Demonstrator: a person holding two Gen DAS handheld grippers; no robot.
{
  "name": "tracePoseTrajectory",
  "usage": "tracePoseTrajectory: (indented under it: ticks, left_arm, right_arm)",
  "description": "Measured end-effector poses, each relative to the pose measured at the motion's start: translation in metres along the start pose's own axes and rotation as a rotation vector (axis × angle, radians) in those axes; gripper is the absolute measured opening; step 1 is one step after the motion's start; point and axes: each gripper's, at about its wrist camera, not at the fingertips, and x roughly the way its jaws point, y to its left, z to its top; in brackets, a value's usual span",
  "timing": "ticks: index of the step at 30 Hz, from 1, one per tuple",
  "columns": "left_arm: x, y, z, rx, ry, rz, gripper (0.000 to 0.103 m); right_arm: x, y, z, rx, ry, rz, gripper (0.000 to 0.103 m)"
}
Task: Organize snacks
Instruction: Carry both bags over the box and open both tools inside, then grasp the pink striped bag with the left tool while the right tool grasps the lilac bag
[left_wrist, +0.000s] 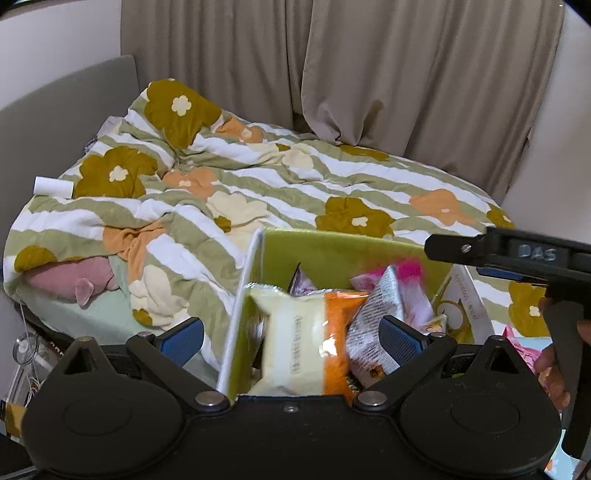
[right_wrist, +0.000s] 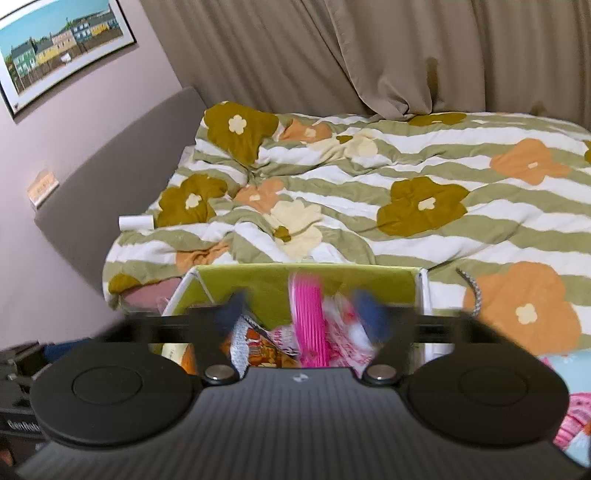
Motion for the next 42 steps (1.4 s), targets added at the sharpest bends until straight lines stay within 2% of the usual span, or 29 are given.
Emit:
tracePoseTrajectory:
  ticks: [3,9,15,24,28,35,42]
  left_arm:
    - [0.001,0.002,-0.003,-0.012,0.006,0.004,0.102]
    - [-0.005,0.004,-0.006,-0.031,-0.004,-0.006,0.102]
    - [-0.024,0.000,-0.006,-0.030,-0.040,-0.012,0.102]
    - [-0.056,-0.017,-0.006,0.051,-0.111,-0.026,0.102]
    - [-0.063,-0.032,-0.008,0.098,-0.132,-0.066,0.102]
    - [-0.071,-0.070,-0.014,0.163,-0.154,-0.143,0.102]
    - [-0.075,-0.127,-0.030,0.207,-0.167,-0.165,0.102]
  right_arm:
    - [-0.001,-0.003,-0.004,0.022,0.008,0.030,0.103]
    - [-0.010,0.001,-0.014,-0.011,0.015,-0.007,0.103]
    - [-0.032,0.009,-0.015,-0.033,-0.026,-0.029,0.103]
    - [-0.082,0.020,-0.029,-0.011,-0.112,-0.102,0.103]
    - [-0.106,0.018,-0.036,0.005,-0.147,-0.145,0.103]
    - [-0.153,-0.004,-0.053,0.036,-0.208,-0.240,0.103]
    - [-0.201,-0.064,-0.072,0.100,-0.274,-0.313,0.103]
